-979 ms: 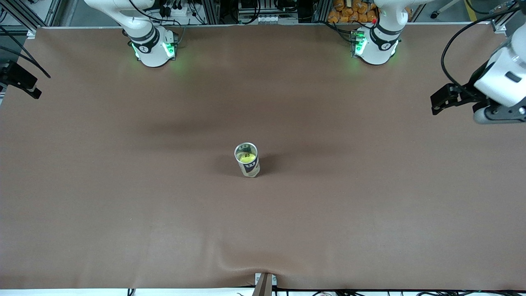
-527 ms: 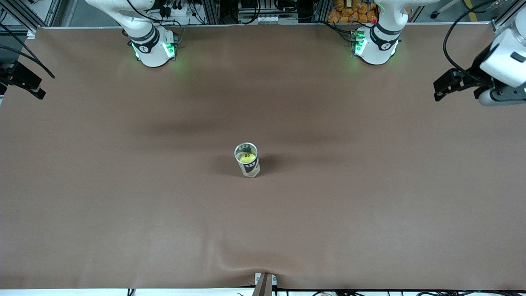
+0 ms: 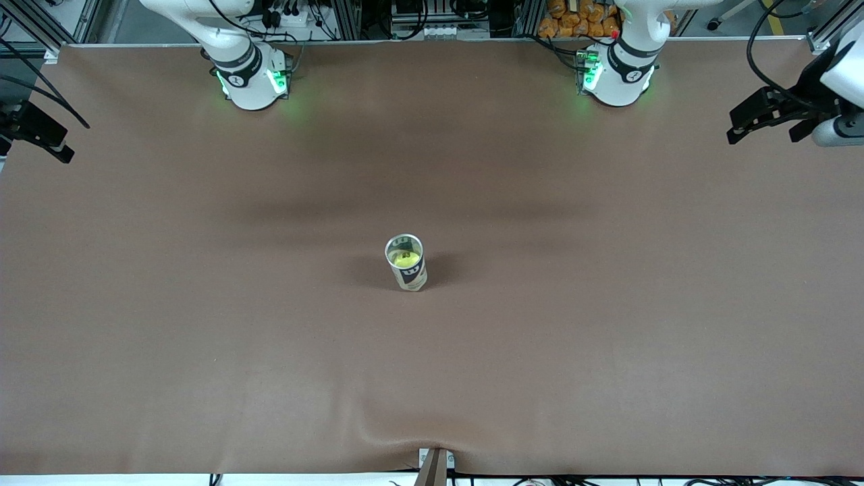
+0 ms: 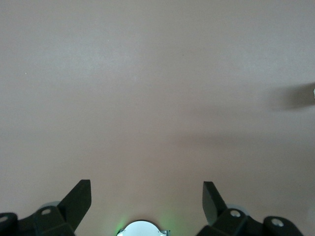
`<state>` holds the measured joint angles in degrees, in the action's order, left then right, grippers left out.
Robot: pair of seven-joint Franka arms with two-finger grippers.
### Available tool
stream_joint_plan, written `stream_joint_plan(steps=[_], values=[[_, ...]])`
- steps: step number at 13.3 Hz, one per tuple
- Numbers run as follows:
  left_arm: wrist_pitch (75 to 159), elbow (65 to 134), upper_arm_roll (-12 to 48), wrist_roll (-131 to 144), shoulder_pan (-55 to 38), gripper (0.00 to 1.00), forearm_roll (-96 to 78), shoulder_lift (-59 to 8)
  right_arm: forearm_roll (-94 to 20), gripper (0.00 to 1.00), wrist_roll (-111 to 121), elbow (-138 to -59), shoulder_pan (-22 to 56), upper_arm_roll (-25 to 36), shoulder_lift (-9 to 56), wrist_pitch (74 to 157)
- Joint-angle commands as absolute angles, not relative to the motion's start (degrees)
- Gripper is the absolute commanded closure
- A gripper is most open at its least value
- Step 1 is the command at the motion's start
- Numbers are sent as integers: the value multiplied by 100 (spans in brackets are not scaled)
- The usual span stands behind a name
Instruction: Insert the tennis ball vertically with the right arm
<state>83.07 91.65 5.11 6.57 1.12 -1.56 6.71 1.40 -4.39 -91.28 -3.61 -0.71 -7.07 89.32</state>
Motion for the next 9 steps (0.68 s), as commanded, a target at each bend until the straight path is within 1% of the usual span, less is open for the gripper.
stream_joint_plan(steps=[1, 9], values=[[8174, 9114, 361, 563, 0, 0, -220, 756, 79, 0, -492, -9167, -264, 26, -729, 8965], [8033, 9044, 325, 606, -9, 0, -167, 756, 79, 0, -483, -9167, -281, 26, -738, 8956]])
